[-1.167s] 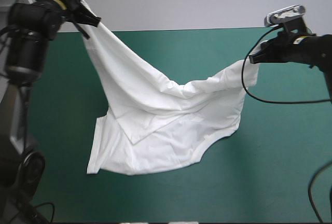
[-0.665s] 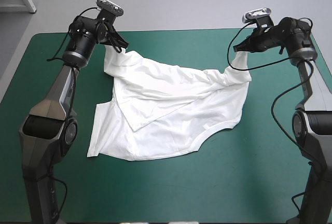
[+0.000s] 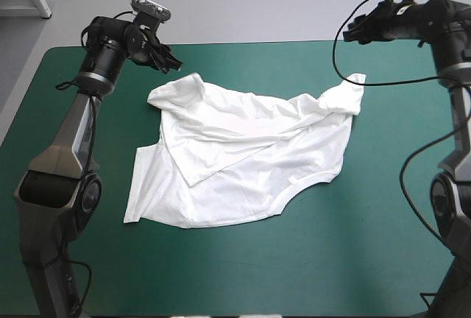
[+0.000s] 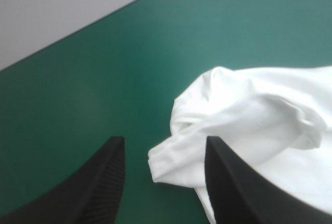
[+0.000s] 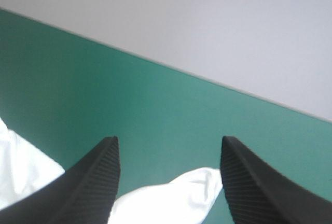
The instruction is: Fold the cloth
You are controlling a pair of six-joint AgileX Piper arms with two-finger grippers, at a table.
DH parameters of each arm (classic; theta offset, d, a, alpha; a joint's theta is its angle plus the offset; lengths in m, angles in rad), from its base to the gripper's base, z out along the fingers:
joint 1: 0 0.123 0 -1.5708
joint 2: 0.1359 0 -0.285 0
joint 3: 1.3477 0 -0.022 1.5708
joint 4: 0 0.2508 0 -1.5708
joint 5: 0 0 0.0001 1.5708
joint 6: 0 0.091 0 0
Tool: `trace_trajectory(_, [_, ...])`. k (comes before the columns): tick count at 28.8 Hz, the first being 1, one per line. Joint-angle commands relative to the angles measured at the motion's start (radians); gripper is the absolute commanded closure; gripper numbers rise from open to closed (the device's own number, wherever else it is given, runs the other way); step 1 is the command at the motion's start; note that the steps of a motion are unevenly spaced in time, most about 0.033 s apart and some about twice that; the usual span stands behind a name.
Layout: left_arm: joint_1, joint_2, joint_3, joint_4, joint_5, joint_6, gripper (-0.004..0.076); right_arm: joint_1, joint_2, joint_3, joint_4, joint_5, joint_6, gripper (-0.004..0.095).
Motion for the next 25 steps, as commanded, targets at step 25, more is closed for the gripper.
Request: trace_trajectory(25, [-0.265, -1.224, 1.474, -0.373, -0.327, 0.202, 0.0397, -0.055, -0.628, 0.488, 0.224, 0.185, 0.044, 0.0446])
